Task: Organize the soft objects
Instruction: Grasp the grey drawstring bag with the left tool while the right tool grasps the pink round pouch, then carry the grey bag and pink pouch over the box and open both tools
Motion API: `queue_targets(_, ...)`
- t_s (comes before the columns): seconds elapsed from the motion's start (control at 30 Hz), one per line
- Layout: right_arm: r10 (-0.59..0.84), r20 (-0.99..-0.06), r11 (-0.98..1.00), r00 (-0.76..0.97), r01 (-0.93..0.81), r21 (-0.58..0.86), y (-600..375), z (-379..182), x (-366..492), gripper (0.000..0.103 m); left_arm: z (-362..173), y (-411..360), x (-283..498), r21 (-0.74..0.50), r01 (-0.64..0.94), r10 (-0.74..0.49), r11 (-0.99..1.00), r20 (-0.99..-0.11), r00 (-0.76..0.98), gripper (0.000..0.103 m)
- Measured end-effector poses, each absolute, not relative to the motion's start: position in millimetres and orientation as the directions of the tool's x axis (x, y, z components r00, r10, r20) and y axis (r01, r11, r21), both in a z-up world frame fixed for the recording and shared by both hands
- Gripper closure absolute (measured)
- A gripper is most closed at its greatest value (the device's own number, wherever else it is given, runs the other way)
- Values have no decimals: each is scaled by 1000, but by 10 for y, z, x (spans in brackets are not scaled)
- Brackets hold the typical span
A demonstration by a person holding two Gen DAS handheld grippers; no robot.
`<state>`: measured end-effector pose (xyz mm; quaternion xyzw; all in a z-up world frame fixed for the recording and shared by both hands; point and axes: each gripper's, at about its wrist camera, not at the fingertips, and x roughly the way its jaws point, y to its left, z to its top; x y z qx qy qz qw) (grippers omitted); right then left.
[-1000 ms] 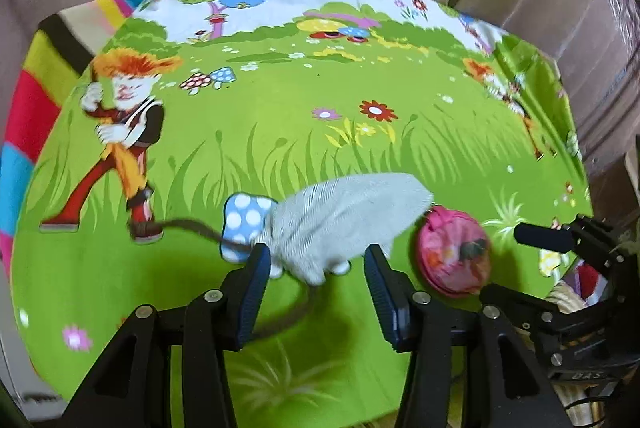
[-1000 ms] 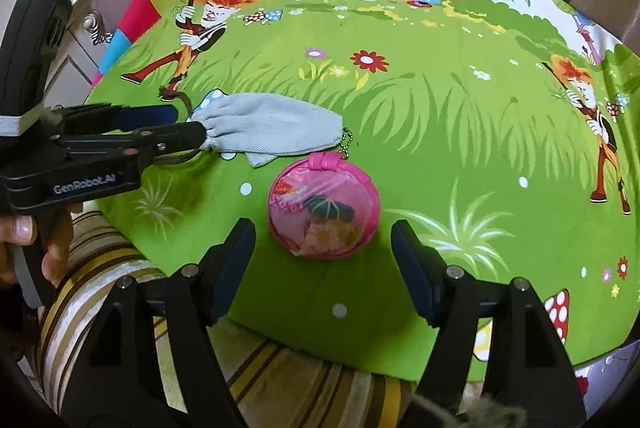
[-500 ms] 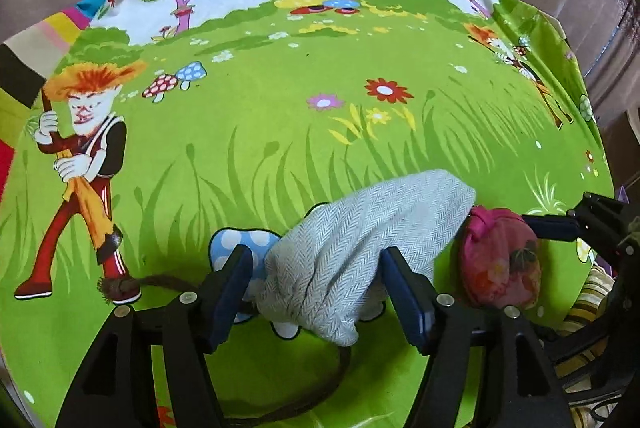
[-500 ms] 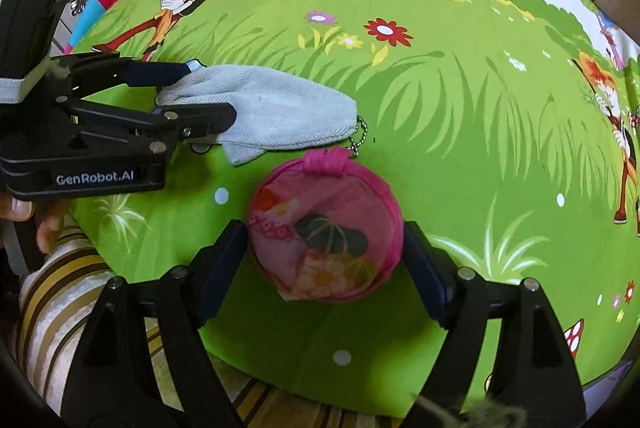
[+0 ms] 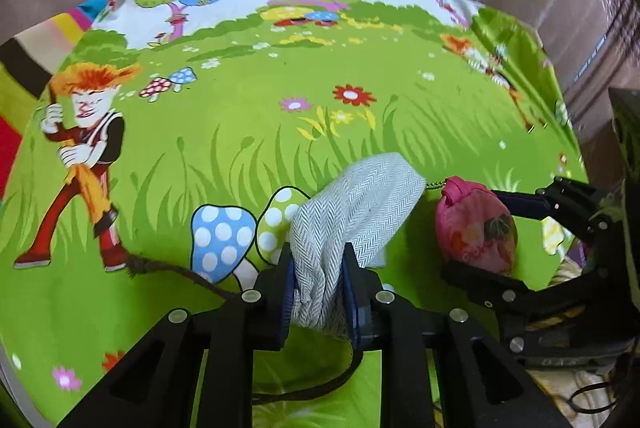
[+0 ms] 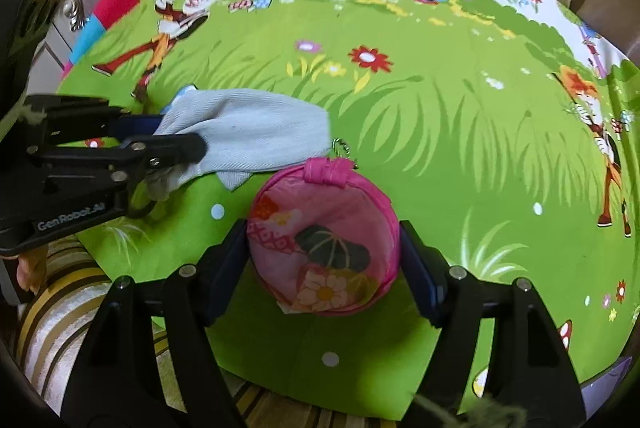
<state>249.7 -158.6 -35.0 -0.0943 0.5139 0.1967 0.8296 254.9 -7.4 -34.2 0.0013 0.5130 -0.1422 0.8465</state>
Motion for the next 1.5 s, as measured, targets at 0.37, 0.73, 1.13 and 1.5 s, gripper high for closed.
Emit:
queue_targets(0.37,258,-845,917,469,-395,61,-1858,13,2162,28,22,-184,2104,-225,181,-287,957,-813,506,81)
queue_targets(0.73,232,-806,941,545,-336,43,-2229,306,1708,28,320,-524,1624,-282,206,-349,937,-755,556,81)
queue_targets(1.13,183,-776,970,604,-240,43,-2781,524,1216,28,501,-1025,1261,-314,279,-419,907,-723,549,81)
queue_targets(1.5,34,-751,999,660,-42,9,-3679,693,688,28,580,-1892,1051,-403,392,-554,827,-703,446,81)
